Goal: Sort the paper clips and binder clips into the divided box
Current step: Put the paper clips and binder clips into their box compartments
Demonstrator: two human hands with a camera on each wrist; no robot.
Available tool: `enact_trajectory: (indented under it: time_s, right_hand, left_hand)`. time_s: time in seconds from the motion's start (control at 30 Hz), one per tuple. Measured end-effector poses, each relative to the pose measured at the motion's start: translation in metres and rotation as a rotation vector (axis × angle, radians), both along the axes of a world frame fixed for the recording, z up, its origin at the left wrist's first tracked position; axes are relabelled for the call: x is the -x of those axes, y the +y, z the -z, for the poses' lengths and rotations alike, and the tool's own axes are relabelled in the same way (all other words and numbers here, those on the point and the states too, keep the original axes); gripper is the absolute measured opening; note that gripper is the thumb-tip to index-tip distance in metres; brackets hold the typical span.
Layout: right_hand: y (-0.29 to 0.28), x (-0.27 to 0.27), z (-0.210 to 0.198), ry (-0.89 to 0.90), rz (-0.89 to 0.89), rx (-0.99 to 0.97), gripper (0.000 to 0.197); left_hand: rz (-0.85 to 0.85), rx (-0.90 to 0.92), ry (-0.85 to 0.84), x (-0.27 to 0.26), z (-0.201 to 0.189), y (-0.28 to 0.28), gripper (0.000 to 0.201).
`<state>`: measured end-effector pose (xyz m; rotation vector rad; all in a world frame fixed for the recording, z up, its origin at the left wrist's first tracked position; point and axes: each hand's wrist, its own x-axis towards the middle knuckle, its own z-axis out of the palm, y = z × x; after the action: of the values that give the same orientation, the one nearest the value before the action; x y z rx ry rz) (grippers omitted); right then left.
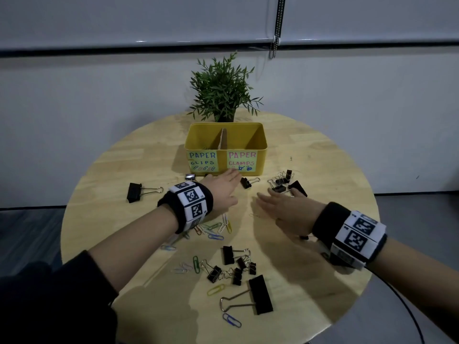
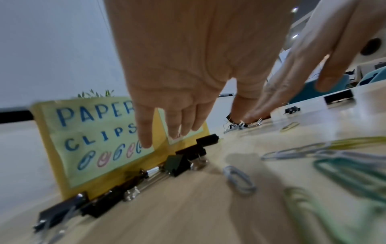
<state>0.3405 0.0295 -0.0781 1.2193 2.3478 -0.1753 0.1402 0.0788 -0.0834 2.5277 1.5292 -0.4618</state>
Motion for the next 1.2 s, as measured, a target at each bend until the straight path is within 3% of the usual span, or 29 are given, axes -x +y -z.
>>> enact_trajectory:
  time_s: [0.13,0.23,0.37,0.5,0.77,0.83,0.93,1.03,1.1,1.2]
  right_hand:
    - [0.015,-0.002,0.001,0.108,0.15,-0.142,0.047]
    - [0.027,0.003,0.003,0.242,0.249,-0.134,0.032]
    - [0.044,0.007,0.002,0.43,0.414,-0.095,0.033]
    - [0.052,0.016,-0.002,0.511,0.479,-0.036,0.029]
    - [0.052,0.017,0.004,0.844,0.665,0.155,0.022]
    - [0.049,0.018,0.002,0.727,0.563,0.108,0.023]
    - [0.038,0.027,-0.002,0.394,0.249,0.035,0.023]
    - [0.017,0.044,-0.004,0.005,0.015,0.167,0.052]
    - [-0.003,0.055,-0.009,-0.04,-0.003,0.199,0.065]
    - [-0.03,0.056,-0.009,0.062,0.02,0.27,0.07]
  left_hand:
    - [0.047,-0.012,-0.074,-0.011,0.007,0.011,0.061]
    - [0.043,-0.073,-0.083,-0.014,0.011,0.011,0.049]
    - [-0.011,-0.132,-0.152,-0.008,0.011,0.009,0.026]
    - [-0.08,-0.08,-0.222,-0.003,0.008,0.009,0.015]
    - [-0.047,-0.281,-0.315,0.005,0.0,-0.004,0.021]
    - [-0.02,-0.394,-0.256,0.011,-0.003,-0.007,0.017]
    - [-0.033,-0.479,-0.18,0.024,-0.008,-0.008,0.012]
    - [-0.143,-0.365,-0.27,0.031,-0.009,0.0,0.014]
    - [-0.17,-0.251,-0.337,0.028,-0.008,0.003,0.025]
    - [-0.135,-0.132,-0.351,0.022,-0.003,0.0,0.036]
